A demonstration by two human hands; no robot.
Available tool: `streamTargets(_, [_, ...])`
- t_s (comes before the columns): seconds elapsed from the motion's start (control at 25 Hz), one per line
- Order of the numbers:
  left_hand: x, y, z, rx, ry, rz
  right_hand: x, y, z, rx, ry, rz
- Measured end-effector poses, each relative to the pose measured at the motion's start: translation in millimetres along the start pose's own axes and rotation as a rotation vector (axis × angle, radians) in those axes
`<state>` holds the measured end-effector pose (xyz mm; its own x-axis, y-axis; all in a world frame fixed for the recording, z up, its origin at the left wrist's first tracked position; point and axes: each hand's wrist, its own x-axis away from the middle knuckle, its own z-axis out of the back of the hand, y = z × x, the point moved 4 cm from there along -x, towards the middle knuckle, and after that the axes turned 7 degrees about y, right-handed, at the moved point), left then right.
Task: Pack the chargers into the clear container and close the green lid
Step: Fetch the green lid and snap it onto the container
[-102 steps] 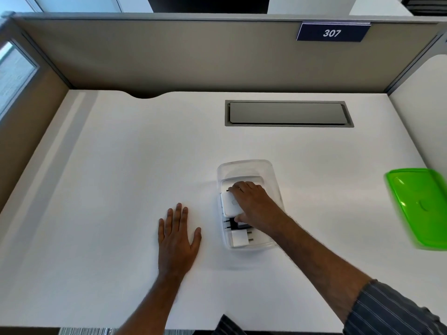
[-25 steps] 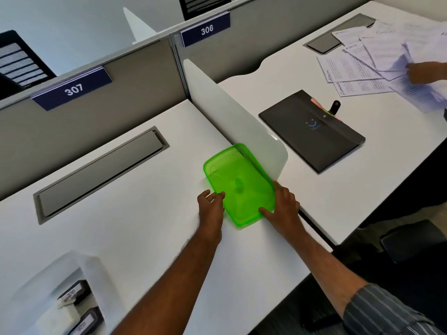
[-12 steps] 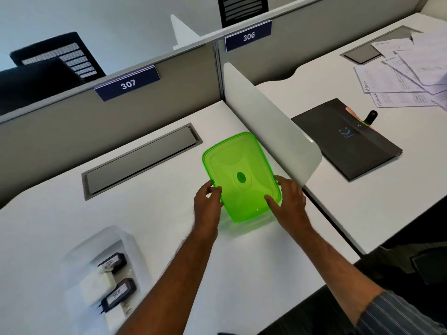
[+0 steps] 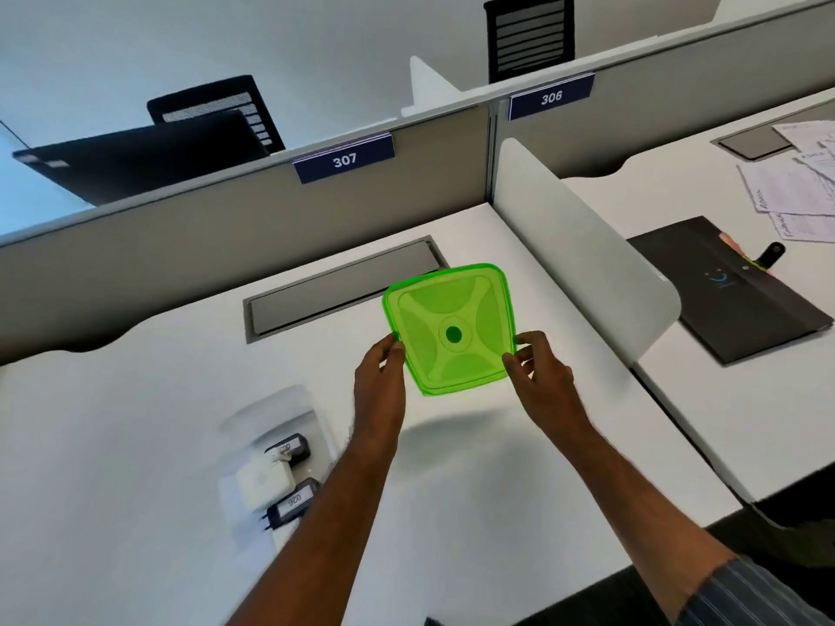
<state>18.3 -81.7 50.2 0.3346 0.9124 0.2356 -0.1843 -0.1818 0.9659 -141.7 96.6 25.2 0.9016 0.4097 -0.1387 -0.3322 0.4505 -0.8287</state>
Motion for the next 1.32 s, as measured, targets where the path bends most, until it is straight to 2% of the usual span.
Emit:
streamTargets(0.12, [2, 4, 28, 0.110, 0.013, 0.034, 8, -17, -15, -0.072, -0.040, -0.028])
streamTargets(0.36, [-4, -10, 102, 0.320, 0.060, 0.161, 33, -64, -51, -0.414, -0.094, -0.157])
streamTargets(0.56, [-7, -23, 152, 0.338, 0.101, 0.165, 56, -94, -84, -0.558, -0.221, -0.265])
streamTargets(0.64, [-4, -26, 178, 0.231, 0.124, 0.100, 69, -102, -98, -0.585, -0.273, -0.284])
streamTargets(0.76, [5, -34, 217, 0.019, 0.173, 0.005, 90, -109, -119, -0.536, -0.353, -0.234])
streamTargets(0.88, [11, -40, 246, -0.055, 0.206, -0.033, 112, -116, -139, -0.476, -0.427, -0.162])
streamTargets(1.32, [9, -77, 310, -0.119, 0.281, 0.033, 163, -132, -183, -0.045, -0.529, 0.109])
